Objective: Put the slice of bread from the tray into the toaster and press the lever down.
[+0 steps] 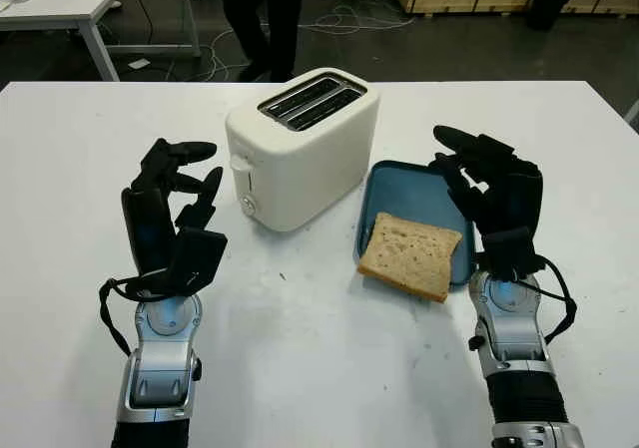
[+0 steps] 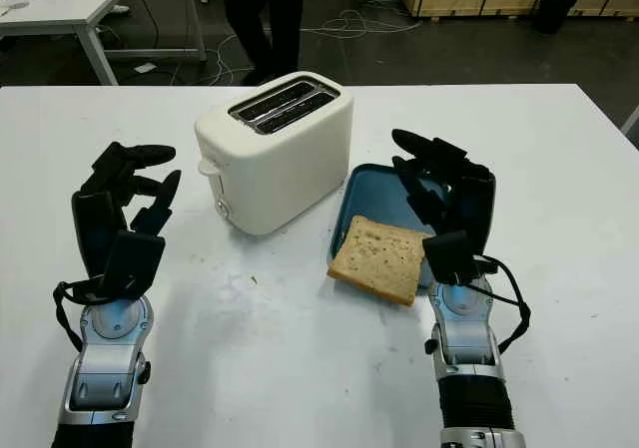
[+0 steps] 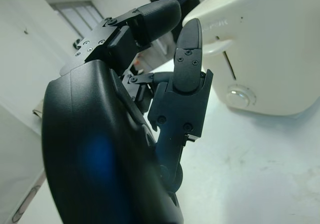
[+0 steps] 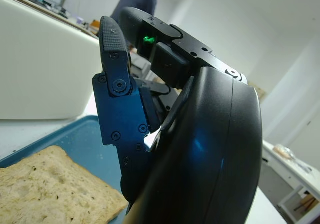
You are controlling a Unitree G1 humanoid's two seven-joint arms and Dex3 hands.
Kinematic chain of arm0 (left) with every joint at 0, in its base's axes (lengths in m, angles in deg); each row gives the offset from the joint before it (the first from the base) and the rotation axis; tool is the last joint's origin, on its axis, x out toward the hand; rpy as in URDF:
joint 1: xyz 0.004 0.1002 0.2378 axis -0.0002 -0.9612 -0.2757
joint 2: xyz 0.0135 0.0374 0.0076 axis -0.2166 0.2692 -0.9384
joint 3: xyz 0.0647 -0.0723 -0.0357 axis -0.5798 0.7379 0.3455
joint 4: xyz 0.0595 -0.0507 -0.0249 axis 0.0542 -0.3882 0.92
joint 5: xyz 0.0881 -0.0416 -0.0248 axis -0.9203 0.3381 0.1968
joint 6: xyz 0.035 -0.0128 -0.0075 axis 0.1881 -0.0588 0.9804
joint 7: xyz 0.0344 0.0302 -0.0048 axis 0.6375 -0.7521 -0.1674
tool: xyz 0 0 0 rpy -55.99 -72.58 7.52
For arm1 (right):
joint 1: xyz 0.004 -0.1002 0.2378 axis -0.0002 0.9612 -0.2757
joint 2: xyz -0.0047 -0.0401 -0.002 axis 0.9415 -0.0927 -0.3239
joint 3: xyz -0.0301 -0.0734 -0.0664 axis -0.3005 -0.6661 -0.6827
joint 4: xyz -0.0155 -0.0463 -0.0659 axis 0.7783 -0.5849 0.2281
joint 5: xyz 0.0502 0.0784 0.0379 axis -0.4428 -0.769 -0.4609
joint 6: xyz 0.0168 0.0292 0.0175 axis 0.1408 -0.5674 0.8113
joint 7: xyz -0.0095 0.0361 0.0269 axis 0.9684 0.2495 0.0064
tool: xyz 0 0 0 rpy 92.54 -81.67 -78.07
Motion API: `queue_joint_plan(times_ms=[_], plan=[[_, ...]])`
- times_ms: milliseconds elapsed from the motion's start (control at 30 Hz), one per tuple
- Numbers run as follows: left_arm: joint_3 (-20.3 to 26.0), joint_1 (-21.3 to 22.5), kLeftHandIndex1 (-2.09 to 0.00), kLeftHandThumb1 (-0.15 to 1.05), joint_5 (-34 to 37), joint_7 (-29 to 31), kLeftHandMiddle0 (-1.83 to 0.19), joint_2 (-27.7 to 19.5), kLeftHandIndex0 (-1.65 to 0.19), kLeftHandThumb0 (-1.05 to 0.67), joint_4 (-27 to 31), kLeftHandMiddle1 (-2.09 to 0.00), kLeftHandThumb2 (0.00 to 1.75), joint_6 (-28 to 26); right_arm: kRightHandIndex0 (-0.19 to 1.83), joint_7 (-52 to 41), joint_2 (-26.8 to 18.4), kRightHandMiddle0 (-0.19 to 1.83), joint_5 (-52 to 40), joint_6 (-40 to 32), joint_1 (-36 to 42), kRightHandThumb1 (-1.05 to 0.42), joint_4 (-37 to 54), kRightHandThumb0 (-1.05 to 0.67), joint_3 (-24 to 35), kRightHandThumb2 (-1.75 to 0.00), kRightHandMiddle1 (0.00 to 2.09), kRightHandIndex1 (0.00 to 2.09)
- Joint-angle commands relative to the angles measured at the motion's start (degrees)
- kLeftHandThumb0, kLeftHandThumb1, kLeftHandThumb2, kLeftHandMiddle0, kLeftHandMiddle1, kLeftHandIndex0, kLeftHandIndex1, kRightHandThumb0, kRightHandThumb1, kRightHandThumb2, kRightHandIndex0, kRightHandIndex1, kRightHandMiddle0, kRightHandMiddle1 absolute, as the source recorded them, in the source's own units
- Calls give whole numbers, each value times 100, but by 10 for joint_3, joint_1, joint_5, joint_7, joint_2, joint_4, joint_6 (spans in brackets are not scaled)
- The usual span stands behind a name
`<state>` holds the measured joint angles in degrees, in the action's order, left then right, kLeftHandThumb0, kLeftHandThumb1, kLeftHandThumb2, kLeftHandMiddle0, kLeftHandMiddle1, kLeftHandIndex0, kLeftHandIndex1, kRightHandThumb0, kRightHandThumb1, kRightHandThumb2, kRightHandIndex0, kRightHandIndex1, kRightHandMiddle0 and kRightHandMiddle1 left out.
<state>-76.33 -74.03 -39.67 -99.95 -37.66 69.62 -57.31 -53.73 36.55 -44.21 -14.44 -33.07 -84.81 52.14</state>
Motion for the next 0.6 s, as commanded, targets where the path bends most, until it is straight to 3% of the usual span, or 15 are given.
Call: queue_joint_plan(times_ms=[0, 233, 333, 500, 567], plan=[[-2, -1, -100, 92, -7, -5, -46, -1, -60, -43, -4, -160, 15, 8, 64, 8, 4, 109, 2, -7, -5, -92, 6, -51, 0, -11, 3, 126], [-7, -2, -104, 92, -9, -8, -45, 1, -58, -43, -5, -163, 17, 7, 63, -5, -4, 110, 4, -15, 8, -92, 13, -51, -5, -12, 4, 128], [-7, -3, -106, 92, -9, -9, -45, -2, -58, -43, -6, -164, 17, 10, 61, -5, -22, 107, 46, -16, 32, -92, 33, -53, -17, -11, 2, 124], [-8, -2, -108, 92, -6, -9, -45, -2, -57, -42, -9, -164, 18, 16, 61, 58, -75, 90, 245, 5, 115, -91, 117, -53, -46, -2, 0, 86], [-10, -1, -109, 92, -6, -9, -46, -1, -57, -43, -9, -165, 18, 16, 63, 83, -106, 80, 329, 18, 156, -89, 153, -57, -59, -1, 0, 55]])
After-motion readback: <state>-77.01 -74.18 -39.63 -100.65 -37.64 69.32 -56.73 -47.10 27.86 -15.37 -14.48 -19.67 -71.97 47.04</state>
